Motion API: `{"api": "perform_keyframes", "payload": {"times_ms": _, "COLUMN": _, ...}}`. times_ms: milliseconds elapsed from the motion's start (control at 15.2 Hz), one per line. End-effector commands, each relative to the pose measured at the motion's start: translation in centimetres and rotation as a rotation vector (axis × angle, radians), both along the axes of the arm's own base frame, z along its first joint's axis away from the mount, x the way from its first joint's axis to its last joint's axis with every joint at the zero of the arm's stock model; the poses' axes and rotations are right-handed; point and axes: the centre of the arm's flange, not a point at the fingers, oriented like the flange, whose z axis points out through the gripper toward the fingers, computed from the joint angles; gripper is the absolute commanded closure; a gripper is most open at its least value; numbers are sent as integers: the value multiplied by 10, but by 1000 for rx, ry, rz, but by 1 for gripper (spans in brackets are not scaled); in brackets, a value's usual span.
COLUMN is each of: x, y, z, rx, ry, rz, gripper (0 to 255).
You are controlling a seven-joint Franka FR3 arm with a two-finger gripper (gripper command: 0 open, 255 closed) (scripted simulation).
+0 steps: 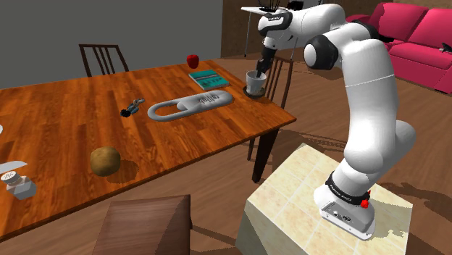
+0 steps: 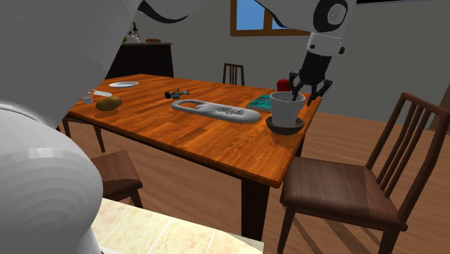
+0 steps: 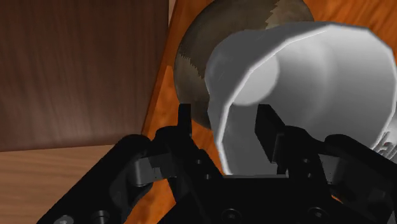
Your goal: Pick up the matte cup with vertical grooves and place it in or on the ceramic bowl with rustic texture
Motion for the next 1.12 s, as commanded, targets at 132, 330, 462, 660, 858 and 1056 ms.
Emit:
{"api": "perform_keyframes", "payload": {"times_ms": 132, "x": 0, "y": 0, "z": 0, "rx": 0, "ry": 0, "rz": 0, "gripper": 0}}
{"api": "perform_keyframes", "payload": {"times_ms": 330, "x": -1, "y": -2, "z": 13, "rx": 0, "ry": 0, "rz": 0, "gripper": 0}}
{"api": "perform_keyframes", "payload": {"times_ms": 462, "x": -3, "y": -7, "z": 39, "rx": 0, "ry": 0, "rz": 0, "gripper": 0}}
{"api": "perform_keyframes", "payload": {"times_ms": 660, "x": -4, "y": -9, "z": 49, "rx": 0, "ry": 0, "rz": 0, "gripper": 0}}
{"api": "perform_keyframes", "payload": {"times_ms": 858, "x": -4, "y": -9, "z": 49, "rx": 0, "ry": 0, "rz": 0, "gripper": 0}}
{"api": "perform_keyframes", "payload": {"times_ms": 1056, "x": -4, "y": -9, "z": 49, "rx": 0, "ry": 0, "rz": 0, "gripper": 0}}
